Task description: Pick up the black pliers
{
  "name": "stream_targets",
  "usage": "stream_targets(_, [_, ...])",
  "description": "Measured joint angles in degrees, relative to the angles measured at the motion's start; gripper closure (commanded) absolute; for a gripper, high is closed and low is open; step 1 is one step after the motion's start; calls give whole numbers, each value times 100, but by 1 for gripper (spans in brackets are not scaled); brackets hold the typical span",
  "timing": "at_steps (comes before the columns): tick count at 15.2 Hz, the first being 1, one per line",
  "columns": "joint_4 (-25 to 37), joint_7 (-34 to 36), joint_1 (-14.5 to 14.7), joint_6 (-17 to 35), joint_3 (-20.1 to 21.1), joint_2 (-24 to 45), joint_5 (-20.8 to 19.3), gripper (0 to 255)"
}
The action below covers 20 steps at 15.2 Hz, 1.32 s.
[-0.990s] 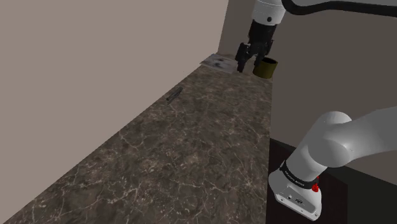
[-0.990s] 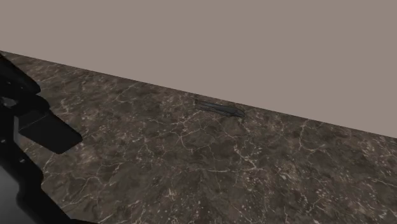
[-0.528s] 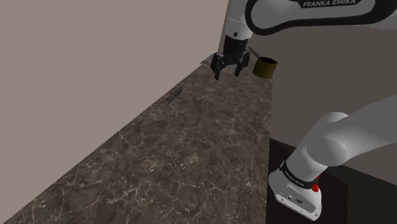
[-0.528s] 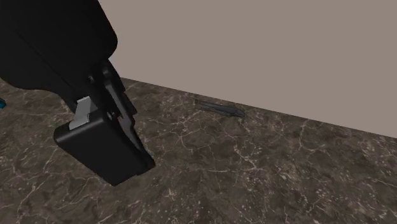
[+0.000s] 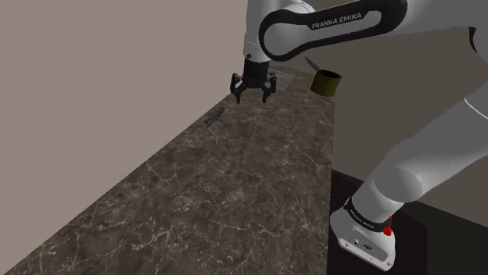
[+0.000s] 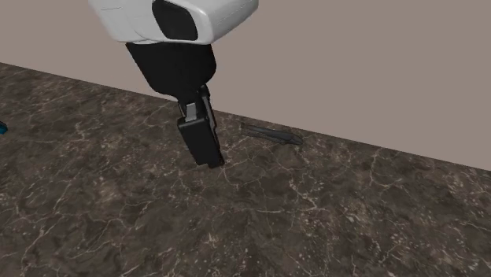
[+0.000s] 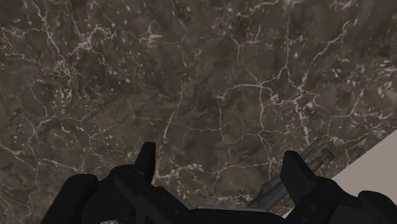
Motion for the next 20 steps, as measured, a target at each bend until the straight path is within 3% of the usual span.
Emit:
stream_targets(7, [968,1667,-128,497,159,1628,-687,0])
stream_targets(14, [2355,3087,86,580,-88,3236,-1294,0])
stream_targets(17, [2922,3466,173,565,-244,3799,-1424,0])
stream_targets(20, [2955,3575,196,698,-293,3970,-1484,0])
